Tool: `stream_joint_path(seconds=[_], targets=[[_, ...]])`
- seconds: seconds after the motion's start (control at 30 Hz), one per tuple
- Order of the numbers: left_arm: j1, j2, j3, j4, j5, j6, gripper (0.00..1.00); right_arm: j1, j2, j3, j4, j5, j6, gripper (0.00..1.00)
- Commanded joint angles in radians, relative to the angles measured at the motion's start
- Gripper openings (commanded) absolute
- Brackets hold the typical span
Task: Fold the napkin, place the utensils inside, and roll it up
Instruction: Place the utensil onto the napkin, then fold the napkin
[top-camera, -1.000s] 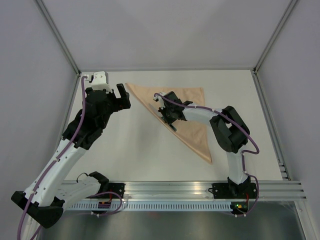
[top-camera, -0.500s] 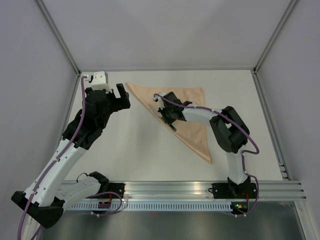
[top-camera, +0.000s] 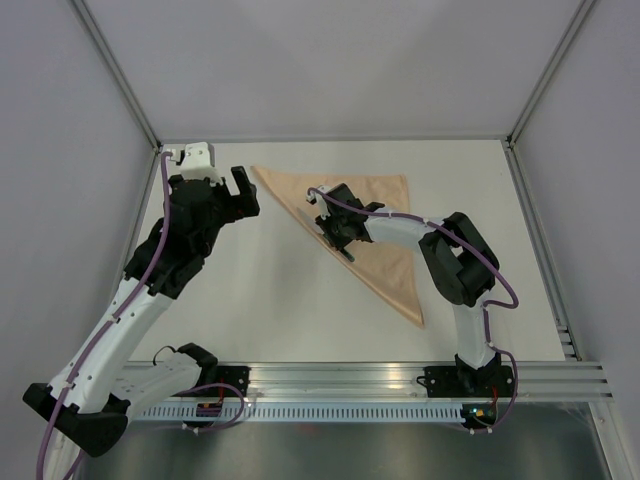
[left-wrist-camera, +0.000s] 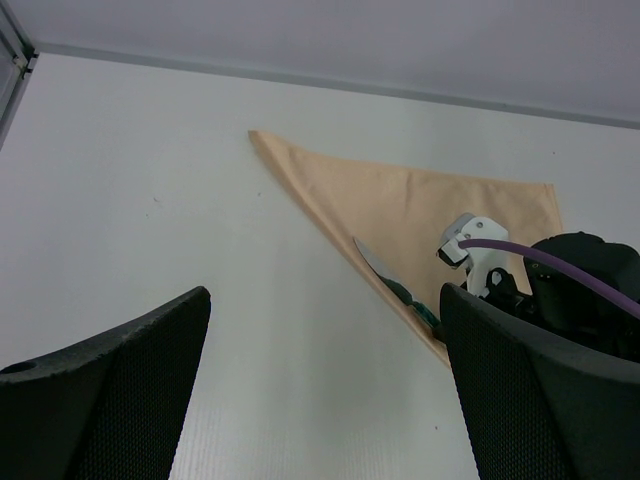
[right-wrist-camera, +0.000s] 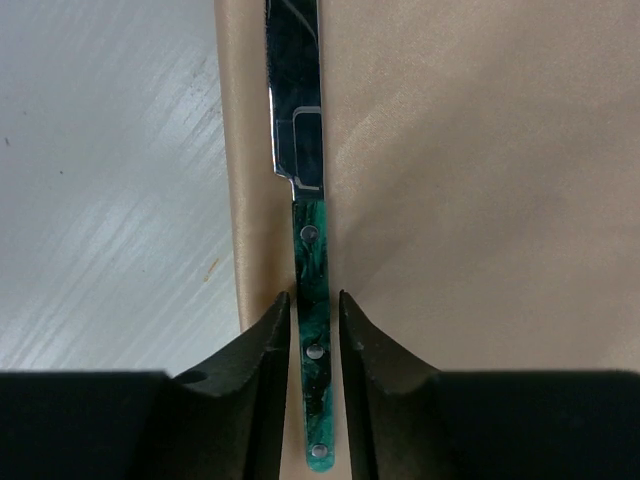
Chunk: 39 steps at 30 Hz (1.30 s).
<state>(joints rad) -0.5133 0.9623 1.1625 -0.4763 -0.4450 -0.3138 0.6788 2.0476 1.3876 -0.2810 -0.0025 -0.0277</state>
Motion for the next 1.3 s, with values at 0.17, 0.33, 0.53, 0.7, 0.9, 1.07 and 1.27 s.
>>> stream_joint_path(seconds=[0.17, 0.33, 0.53, 0.7, 0.9, 1.07, 1.27], targets=[[0.010, 0.007, 0.039, 0.047, -0.005, 0.004, 1.00, 0.004, -0.040, 0.036, -0.060, 0.006, 0.025, 0.39], [0.012, 0.015, 0.039, 0.083, 0.037, 0.021, 1.00, 0.002, -0.082, 0.050, -0.087, -0.008, 0.054, 0.41], [0.010, 0.009, -0.087, 0.253, 0.230, 0.058, 1.00, -0.106, -0.219, 0.120, -0.154, -0.062, 0.080, 0.43], [-0.069, 0.018, -0.208, 0.427, 0.284, 0.100, 1.00, -0.274, -0.288, 0.169, -0.185, -0.151, 0.117, 0.43], [-0.408, 0.093, -0.412, 0.748, 0.034, 0.355, 1.00, -0.527, -0.348, 0.174, -0.204, -0.263, 0.143, 0.43], [-0.642, 0.197, -0.614, 1.075, -0.015, 0.582, 1.00, -0.715, -0.368, 0.163, -0.215, -0.367, 0.169, 0.43], [-0.790, 0.363, -0.730, 1.452, 0.112, 0.745, 1.00, -0.829, -0.411, 0.085, -0.150, -0.406, 0.192, 0.43]])
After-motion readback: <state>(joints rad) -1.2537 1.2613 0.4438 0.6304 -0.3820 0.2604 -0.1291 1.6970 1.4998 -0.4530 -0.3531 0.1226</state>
